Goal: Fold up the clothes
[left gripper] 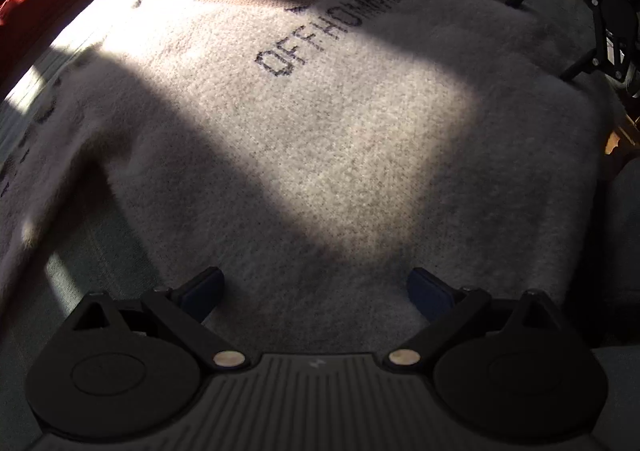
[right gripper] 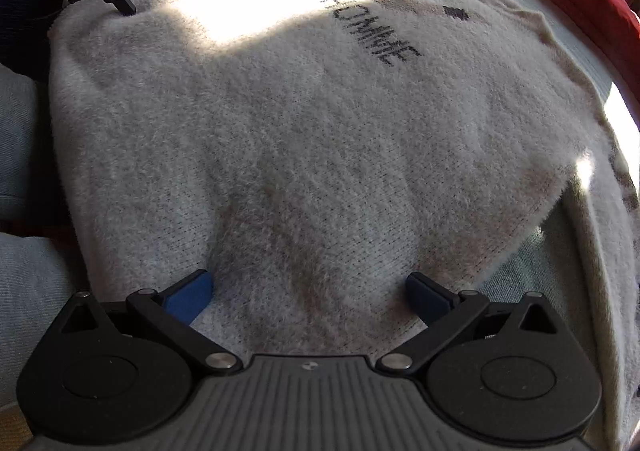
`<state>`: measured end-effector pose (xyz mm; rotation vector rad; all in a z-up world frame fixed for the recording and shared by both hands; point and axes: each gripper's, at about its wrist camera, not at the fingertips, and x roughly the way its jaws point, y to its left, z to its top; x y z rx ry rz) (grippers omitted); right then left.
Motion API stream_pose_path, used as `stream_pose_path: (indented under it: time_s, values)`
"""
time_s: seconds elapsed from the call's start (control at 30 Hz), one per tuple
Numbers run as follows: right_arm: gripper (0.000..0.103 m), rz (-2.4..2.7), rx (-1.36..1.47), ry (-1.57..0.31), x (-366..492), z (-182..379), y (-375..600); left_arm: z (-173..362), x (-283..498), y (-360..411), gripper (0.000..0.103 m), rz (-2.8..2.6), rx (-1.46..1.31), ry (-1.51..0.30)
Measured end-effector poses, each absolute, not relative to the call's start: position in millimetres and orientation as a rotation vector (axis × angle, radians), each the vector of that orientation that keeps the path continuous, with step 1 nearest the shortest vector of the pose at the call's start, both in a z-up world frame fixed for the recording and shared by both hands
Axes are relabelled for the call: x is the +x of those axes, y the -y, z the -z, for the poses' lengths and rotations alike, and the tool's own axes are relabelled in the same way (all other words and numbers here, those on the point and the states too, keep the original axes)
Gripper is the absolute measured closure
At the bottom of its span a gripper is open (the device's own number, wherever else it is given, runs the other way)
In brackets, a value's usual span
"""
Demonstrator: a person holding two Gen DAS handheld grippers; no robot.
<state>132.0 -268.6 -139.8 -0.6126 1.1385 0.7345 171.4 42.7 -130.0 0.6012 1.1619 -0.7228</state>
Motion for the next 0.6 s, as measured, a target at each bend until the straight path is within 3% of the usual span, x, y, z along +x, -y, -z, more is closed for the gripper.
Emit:
stream_pose_path:
  time_s: [0.3,0.6]
  values:
    - [0.0,-0.749,-0.671,-1.135,130,130,255,122,148,-44,0.007,0.754,0.65,-1.193]
    - [0.0,-1.2,-0.692,-0.866,109,114,175,122,135,-17,0.007,0.96,0.727,-1.057]
